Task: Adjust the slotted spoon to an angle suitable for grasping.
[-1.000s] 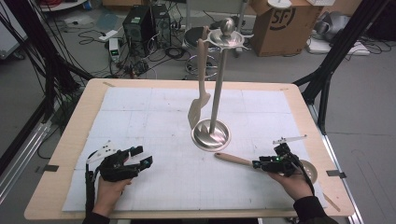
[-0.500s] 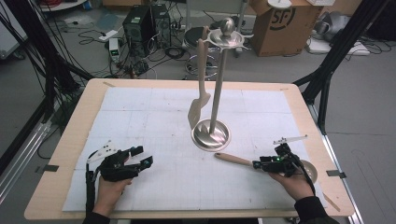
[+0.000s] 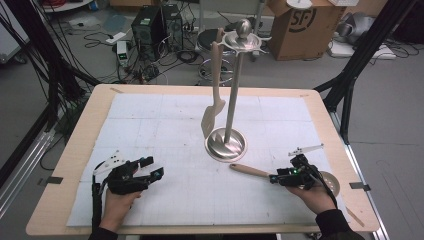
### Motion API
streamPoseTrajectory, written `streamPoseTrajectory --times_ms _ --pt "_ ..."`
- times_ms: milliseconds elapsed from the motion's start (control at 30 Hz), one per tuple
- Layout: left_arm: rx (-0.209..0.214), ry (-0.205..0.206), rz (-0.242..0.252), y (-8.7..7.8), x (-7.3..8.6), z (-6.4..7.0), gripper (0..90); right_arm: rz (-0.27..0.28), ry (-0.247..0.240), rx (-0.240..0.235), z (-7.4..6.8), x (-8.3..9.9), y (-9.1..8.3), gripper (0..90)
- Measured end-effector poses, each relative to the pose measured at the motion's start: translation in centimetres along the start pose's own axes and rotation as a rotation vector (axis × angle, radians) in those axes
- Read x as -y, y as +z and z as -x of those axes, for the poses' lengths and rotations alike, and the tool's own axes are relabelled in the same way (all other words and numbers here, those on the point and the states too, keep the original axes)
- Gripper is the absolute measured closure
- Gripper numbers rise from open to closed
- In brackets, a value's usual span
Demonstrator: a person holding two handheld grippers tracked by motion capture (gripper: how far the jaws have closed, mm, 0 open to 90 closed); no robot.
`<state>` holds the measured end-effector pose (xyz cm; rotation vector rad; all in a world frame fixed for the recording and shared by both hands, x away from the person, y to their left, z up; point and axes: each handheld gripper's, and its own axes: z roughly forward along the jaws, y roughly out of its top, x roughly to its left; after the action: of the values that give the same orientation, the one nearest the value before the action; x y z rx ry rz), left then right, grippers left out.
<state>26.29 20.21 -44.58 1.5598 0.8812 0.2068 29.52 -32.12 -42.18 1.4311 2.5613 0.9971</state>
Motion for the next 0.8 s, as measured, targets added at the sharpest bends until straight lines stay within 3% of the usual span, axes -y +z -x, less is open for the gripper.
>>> streamPoseTrajectory --times_ms 167,367,467,567,633,800 --pt "0.000 -0.001 0.001 0.0 0.0 0.0 30.2 -0.075 -0.115 0.073 -0.9 -0.5 0.7 49.1" --pt "0.001 -0.001 -0.001 0.0 0.0 0.0 30.2 -0.146 -0.196 0.146 -1.5 -0.8 1.7 53.1" --pt "0.000 -0.001 -0.003 0.0 0.1 0.1 30.2 -0.165 -0.257 0.151 -1.7 -1.1 1.8 55.1" --pt "0.003 0.001 -0.004 0.0 0.0 0.1 30.2 -0.212 -0.354 0.158 -2.4 -1.6 2.0 61.2" --pt "0.001 0.001 -0.003 0.0 0.0 0.1 30.2 -0.251 -0.373 0.136 -2.7 -2.0 2.1 67.2" --pt "0.001 -0.001 -0.001 0.0 0.0 0.0 30.2 -0.305 -0.441 0.128 -3.0 -2.6 2.4 71.0"
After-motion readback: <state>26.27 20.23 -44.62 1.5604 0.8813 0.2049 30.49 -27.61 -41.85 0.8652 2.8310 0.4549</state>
